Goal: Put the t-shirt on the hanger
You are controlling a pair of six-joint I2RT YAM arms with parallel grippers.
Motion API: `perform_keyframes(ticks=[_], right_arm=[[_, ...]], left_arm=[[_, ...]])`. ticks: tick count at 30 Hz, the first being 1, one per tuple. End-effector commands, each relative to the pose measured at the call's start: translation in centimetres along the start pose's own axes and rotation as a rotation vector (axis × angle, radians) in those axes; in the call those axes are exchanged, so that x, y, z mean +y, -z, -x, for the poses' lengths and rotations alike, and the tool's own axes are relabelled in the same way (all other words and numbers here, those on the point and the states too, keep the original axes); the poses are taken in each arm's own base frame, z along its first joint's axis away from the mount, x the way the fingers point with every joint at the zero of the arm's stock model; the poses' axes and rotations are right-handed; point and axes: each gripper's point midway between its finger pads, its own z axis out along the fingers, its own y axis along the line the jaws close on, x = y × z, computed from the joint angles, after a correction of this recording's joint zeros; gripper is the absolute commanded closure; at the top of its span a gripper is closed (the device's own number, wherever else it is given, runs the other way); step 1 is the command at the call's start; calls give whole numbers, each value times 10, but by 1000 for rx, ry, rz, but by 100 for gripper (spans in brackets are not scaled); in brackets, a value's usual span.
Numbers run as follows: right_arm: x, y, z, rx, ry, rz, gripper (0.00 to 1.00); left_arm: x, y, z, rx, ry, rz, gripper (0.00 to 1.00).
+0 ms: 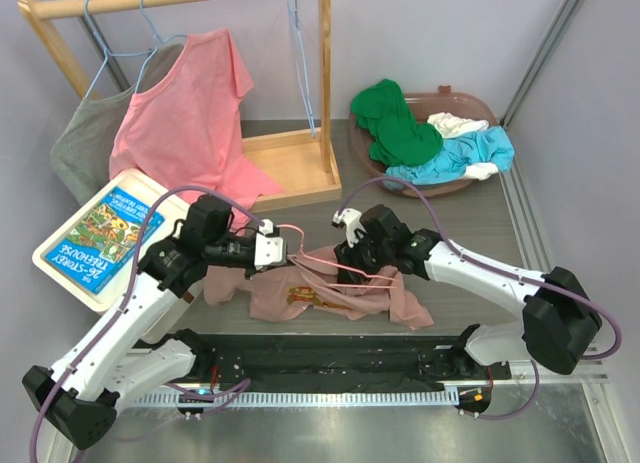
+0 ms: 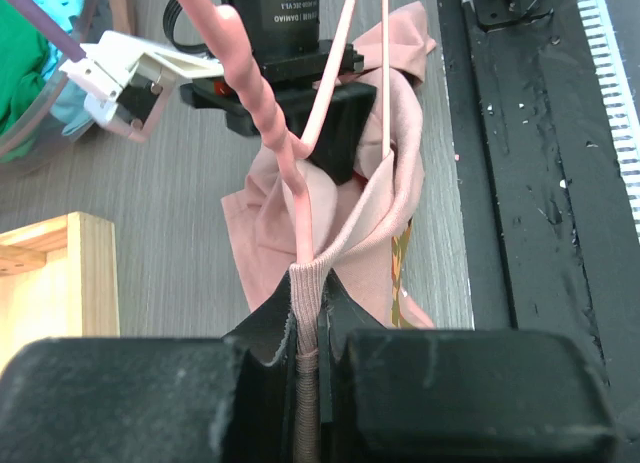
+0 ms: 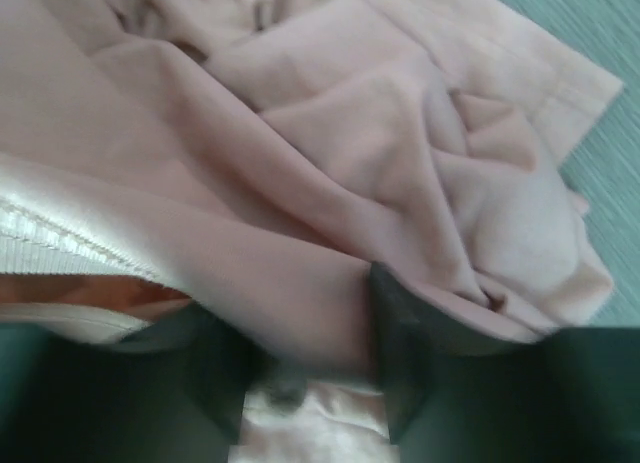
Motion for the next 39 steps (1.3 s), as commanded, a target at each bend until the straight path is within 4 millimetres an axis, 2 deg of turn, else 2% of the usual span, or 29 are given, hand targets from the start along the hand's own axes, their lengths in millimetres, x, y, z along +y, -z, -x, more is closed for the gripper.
perform_keyframes(ticks=[1, 2, 3, 6, 8, 9, 10, 12, 15, 18, 20, 24, 26, 28, 30, 31, 32, 33, 34, 35, 36, 37, 38, 39], right_arm=[[-21, 17, 8, -38, 18, -81, 66], [-31, 22, 9, -40, 7, -96, 90], [-35, 26, 5, -26, -2, -103, 99], [-56, 39, -1, -14, -34, -124, 99], [-59, 50, 2, -29, -31, -110, 99], [-64, 55, 4, -46, -37, -111, 99], [-65, 59, 7, -56, -24, -113, 99], [-67, 62, 5, -47, -9, -115, 99], [-72, 67, 5, -37, 9, -119, 99], [-76, 73, 3, -23, 19, -117, 99], [-77, 79, 5, -32, 17, -102, 99], [-64, 90, 4, -23, 65, -40, 99], [-53, 96, 14, -51, 96, 7, 99], [-39, 105, 35, -102, 126, 73, 99], [-27, 109, 47, -123, 133, 131, 99], [-21, 116, 62, -152, 144, 151, 98], [-12, 119, 66, -156, 138, 198, 96], [-7, 124, 76, -168, 145, 214, 88], [-2, 125, 78, -165, 147, 233, 83], [2, 127, 76, -150, 138, 245, 76], [2, 130, 79, -150, 139, 234, 55], [0, 132, 75, -127, 129, 217, 46], [-5, 135, 75, -121, 156, 190, 38], [-12, 141, 78, -120, 178, 143, 24]], left_arm=[[8, 10, 20, -39, -56, 57, 100], [7, 11, 18, -29, -63, 59, 100], [10, 12, 11, -1, -63, 79, 100], [21, 20, -2, 59, -48, 156, 100], [30, 27, -10, 87, -41, 217, 100], [44, 34, -15, 117, -52, 297, 100], [48, 35, -28, 148, -51, 333, 100], [57, 44, -34, 181, -113, 401, 100], [53, 47, -60, 287, -122, 379, 100], [50, 49, -77, 355, -131, 344, 100], [55, 52, -87, 404, -135, 369, 100], [61, 51, -98, 457, -122, 361, 100], [60, 46, -96, 444, -142, 323, 100], [57, 39, -97, 453, -147, 275, 100], [57, 30, -82, 432, -132, 242, 100], [54, 18, -80, 431, -112, 202, 100], [60, 16, -66, 411, -85, 217, 100], [63, 11, -57, 395, -80, 217, 100], [64, 2, -51, 385, -74, 198, 100], [74, 1, -33, 346, -70, 236, 100], [76, 0, -23, 315, -72, 238, 100], [80, 1, -12, 289, -78, 249, 100], [80, 2, -9, 280, -78, 252, 100], [80, 5, -9, 287, -81, 263, 100]])
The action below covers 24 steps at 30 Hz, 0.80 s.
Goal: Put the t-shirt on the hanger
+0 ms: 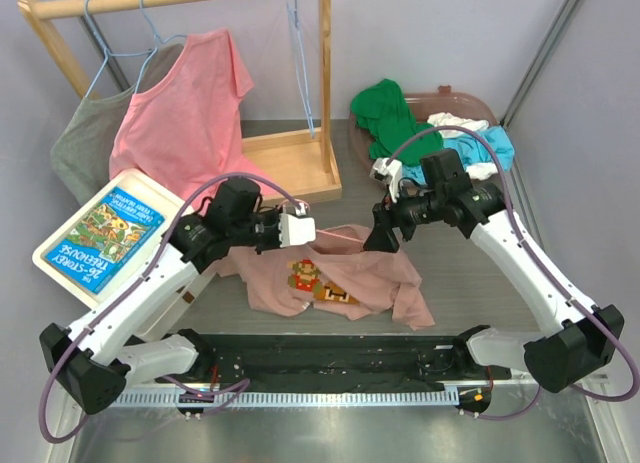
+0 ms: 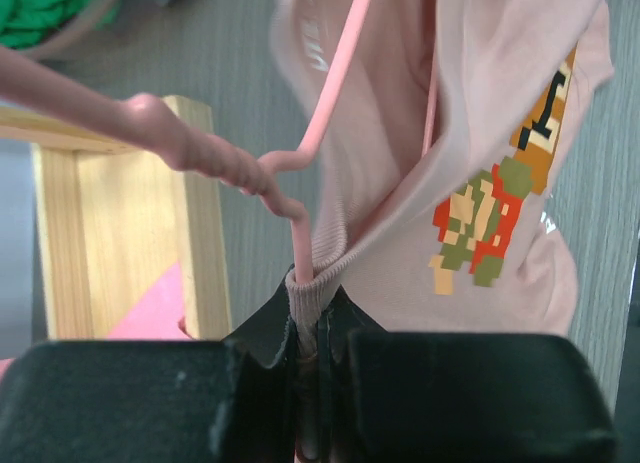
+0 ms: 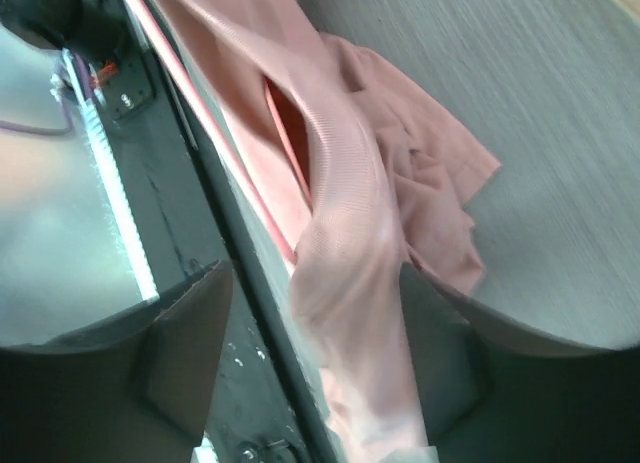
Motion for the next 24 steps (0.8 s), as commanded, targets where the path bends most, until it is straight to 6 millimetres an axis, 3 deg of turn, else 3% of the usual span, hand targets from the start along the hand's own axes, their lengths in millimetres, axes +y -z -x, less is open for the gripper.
perform_keyframes(ticks=[1, 4, 9, 15, 17, 19, 21, 23, 24], right_arm=[[3, 23, -1, 54, 42, -38, 17], [-8, 42, -7, 82, 95, -105, 12], [-19, 56, -29, 119, 155, -170, 14], [-8, 64, -46, 141, 207, -152, 21], [-6, 62, -52, 143, 200, -139, 39], [-4, 61, -49, 134, 201, -124, 70], [-2, 62, -37, 108, 221, -116, 73], [7, 63, -23, 65, 249, -71, 69], [8, 63, -20, 56, 257, -60, 62]], left_arm=[[17, 25, 27, -65, 17, 88, 100], [15, 32, 22, -71, 26, 115, 100], [10, 47, 36, -159, 68, 146, 100], [9, 52, 32, -152, 114, 150, 100], [8, 51, 35, -163, 115, 142, 100], [5, 51, 35, -160, 116, 124, 100], [3, 50, 34, -157, 107, 108, 100], [2, 48, 38, -167, 102, 91, 100], [3, 45, 38, -164, 110, 82, 100]])
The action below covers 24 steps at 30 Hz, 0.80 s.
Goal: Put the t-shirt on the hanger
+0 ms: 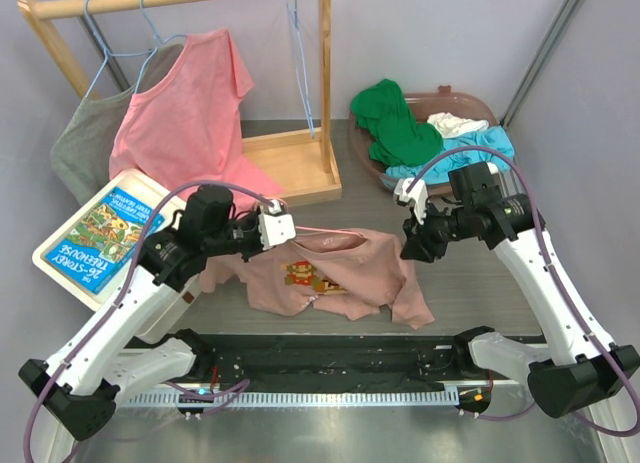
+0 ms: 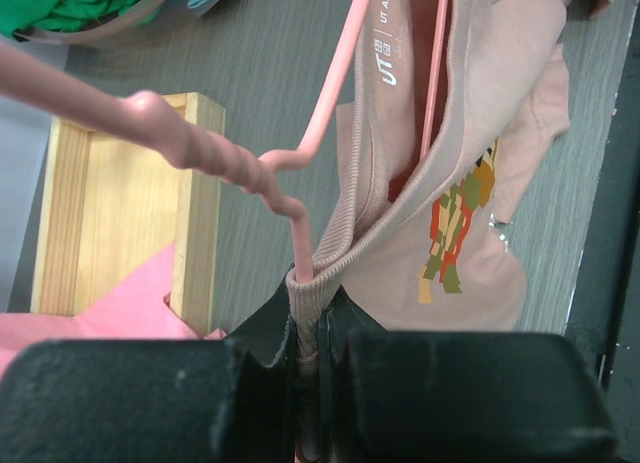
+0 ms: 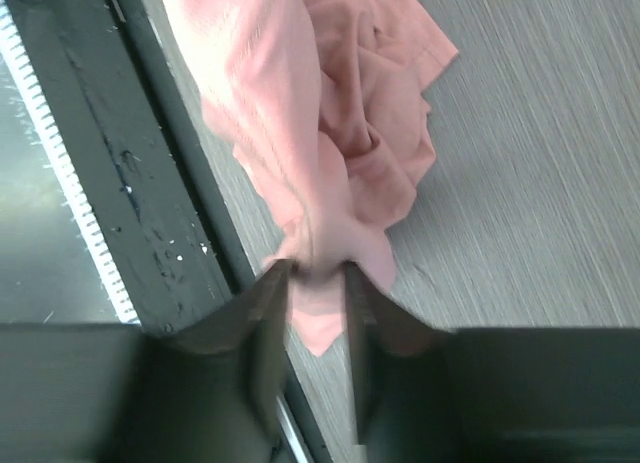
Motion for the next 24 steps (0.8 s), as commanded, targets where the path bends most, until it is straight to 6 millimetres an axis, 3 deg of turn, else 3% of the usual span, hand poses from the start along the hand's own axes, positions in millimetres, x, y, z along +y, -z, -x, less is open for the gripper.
perform_keyframes(ticks=[1, 3, 4, 7, 12, 16, 19, 21, 24], right_arm=[[6, 12, 36, -111, 92, 45, 56], [5, 12, 38, -109, 108, 49, 35], [4, 14, 41, -114, 131, 45, 30], [4, 15, 48, -141, 175, 48, 28], [13, 2, 54, -128, 214, 103, 45], [18, -10, 50, -95, 277, 114, 49], [20, -21, 58, -99, 330, 108, 63], [27, -27, 68, -116, 348, 128, 78], [32, -33, 84, -136, 359, 150, 85]], left_arm=[[3, -2, 21, -64, -3, -26, 100], [3, -5, 25, -65, -1, -39, 100], [4, -5, 27, -70, -7, -39, 100], [5, -9, 29, -71, -18, -51, 100], [7, -13, 38, -86, -21, -60, 100], [5, -15, 43, -100, -23, -72, 100], [3, -16, 48, -116, -23, -87, 100], [0, -19, 50, -117, -16, -103, 100], [-6, -24, 53, -118, -23, -127, 100]])
